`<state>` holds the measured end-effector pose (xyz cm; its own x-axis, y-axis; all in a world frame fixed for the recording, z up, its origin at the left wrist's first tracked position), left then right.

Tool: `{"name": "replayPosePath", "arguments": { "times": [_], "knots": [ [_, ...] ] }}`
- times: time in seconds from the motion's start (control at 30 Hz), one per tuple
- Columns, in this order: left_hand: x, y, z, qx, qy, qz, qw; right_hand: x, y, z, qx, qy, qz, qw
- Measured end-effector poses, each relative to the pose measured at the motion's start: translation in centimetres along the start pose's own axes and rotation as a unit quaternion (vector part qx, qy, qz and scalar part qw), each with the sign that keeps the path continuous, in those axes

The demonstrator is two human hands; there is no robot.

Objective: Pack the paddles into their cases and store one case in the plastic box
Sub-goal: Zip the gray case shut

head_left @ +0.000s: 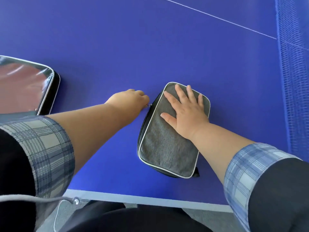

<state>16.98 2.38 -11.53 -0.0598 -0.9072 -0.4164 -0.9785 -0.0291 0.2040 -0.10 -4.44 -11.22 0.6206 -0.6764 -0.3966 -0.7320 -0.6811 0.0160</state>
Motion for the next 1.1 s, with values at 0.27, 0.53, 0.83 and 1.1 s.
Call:
{"name": "replayPosePath", "arguments": {
  "times": [0.27, 0.53, 0.83, 1.1],
  "knots": [
    [-10.0, 2.4, 5.5, 0.012, -0.047, -0.055, 0.997, 0.1, 0.2, 0.1, 0.021, 0.021, -0.012, 0.999],
    [-10.0, 1.3, 2.8, 0.005, -0.003, -0.133, 0.991, -1.7, 2.4, 1.2, 0.098, 0.004, 0.128, 0.987],
    [-5.4, -0.2, 0.7, -0.006, 0.013, -0.125, 0.992, -4.7, 0.5, 0.1, 0.027, 0.084, -0.029, 0.996],
    [-7.1, -0.5, 2.9, -0.014, 0.035, -0.11, 0.993, -4.3, 1.2, 2.0, -0.042, 0.043, -0.069, 0.996]
  ]
}}
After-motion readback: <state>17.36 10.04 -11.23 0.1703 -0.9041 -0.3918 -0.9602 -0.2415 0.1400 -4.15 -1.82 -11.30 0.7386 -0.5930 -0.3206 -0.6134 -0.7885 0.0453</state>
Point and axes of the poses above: each hand's wrist, its own x-axis towards the middle knuckle, its own z-axis out of the palm, y = z × x, the point moved 7 cm from there along x, towards the middle knuckle, and after that the axes turned 6 degrees about -y, right-handed, at the moved point
